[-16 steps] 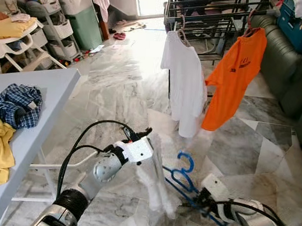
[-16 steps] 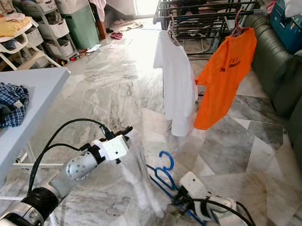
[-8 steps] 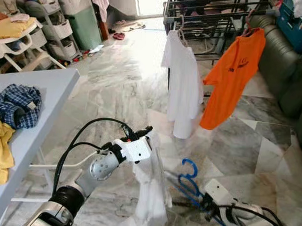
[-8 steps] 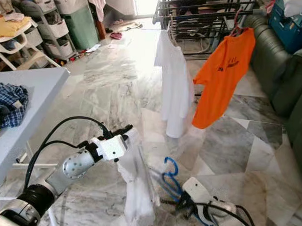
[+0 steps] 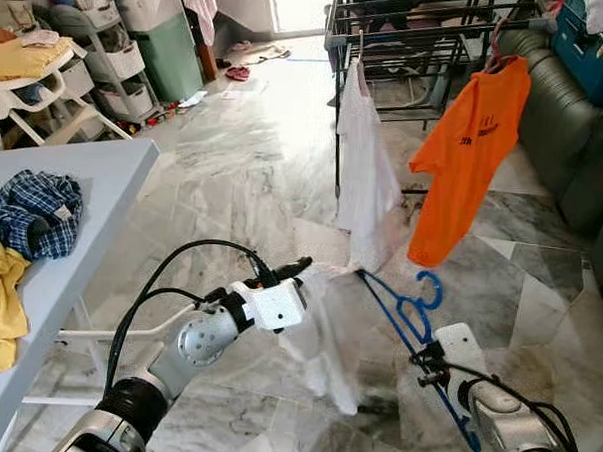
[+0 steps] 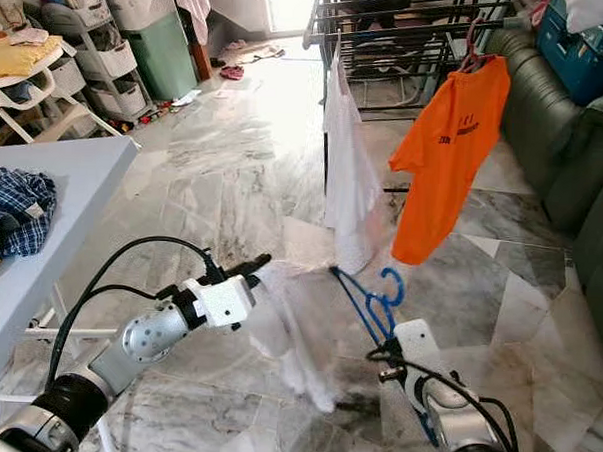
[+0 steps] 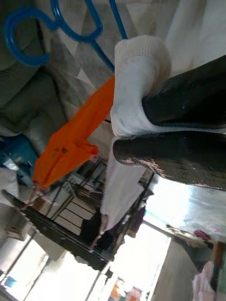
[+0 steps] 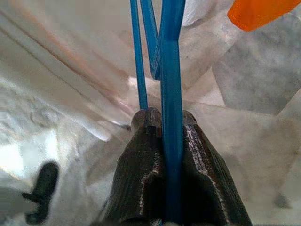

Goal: Hang hanger

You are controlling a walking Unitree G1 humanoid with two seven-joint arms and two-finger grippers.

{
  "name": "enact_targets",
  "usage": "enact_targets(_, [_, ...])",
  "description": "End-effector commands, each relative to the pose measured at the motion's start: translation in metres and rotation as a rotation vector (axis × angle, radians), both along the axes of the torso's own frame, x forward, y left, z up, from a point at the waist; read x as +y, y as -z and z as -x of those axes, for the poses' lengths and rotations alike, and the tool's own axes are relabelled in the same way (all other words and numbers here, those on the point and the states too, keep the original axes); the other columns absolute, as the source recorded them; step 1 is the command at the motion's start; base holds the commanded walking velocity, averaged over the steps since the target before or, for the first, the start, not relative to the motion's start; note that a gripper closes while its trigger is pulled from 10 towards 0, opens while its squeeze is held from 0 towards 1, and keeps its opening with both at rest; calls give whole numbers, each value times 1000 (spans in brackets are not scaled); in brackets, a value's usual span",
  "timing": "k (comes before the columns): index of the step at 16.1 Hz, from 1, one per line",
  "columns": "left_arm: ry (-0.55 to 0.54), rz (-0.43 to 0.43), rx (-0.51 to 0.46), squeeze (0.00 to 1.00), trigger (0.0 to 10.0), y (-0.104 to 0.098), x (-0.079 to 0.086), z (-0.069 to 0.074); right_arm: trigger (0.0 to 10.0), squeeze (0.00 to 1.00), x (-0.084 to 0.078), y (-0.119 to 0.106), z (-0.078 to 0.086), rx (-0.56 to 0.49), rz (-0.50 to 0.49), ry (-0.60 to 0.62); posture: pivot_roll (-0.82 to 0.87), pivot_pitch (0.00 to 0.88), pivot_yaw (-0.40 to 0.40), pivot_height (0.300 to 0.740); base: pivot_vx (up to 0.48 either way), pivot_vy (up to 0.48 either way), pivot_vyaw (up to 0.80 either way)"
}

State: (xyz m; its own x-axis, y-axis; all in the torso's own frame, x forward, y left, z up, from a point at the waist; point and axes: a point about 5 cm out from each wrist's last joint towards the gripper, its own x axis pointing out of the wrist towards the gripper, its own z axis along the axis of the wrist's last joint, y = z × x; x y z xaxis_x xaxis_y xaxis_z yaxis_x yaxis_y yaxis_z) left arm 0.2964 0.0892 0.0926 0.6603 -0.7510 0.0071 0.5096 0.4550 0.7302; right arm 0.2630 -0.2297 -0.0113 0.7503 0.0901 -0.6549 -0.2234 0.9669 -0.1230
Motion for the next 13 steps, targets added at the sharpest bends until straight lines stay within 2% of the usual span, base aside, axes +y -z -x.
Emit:
enact_targets(1, [26, 17, -32, 0, 10000, -7, 0, 2, 10000, 0, 3, -1, -4, -5, -45, 29, -129, 22, 148, 740, 0, 0, 0])
enact_targets(2, [50, 18, -26, 0, 10000, -5, -2, 6, 10000, 0, 3, -5, -8, -18, -151, 99, -129, 23, 146, 740, 0, 0, 0])
enact_targets(3, [57, 17, -19, 0, 10000, -3, -3, 9, 10000, 0, 3, -8, -12, -29, -209, 136, -129, 22, 145, 740, 0, 0, 0])
enact_targets(5, [61, 14, 56, 0, 10000, 11, -2, 17, 10000, 0, 2, -23, -26, -89, -387, 235, -127, 20, 146, 740, 0, 0, 0])
enact_targets(6, [54, 16, 97, 0, 10000, 18, -1, 21, 10000, 0, 3, -29, -31, -116, -439, 245, -126, 19, 146, 740, 0, 0, 0])
enact_targets(7, [43, 7, 145, 0, 10000, 29, 1, 26, 10000, 0, 7, -39, -38, -149, -518, 239, -126, 19, 146, 740, 0, 0, 0])
enact_targets(10, [-6, -6, 245, 0, 10000, 49, 6, 34, 10000, 0, 27, -64, -51, -219, -648, 145, -128, 20, 144, 740, 0, 0, 0])
enact_targets(13, [-33, -33, 310, 0, 10000, 65, 6, 40, 10000, 0, 58, -98, -60, -288, -809, 21, -137, 22, 139, 740, 0, 0, 0])
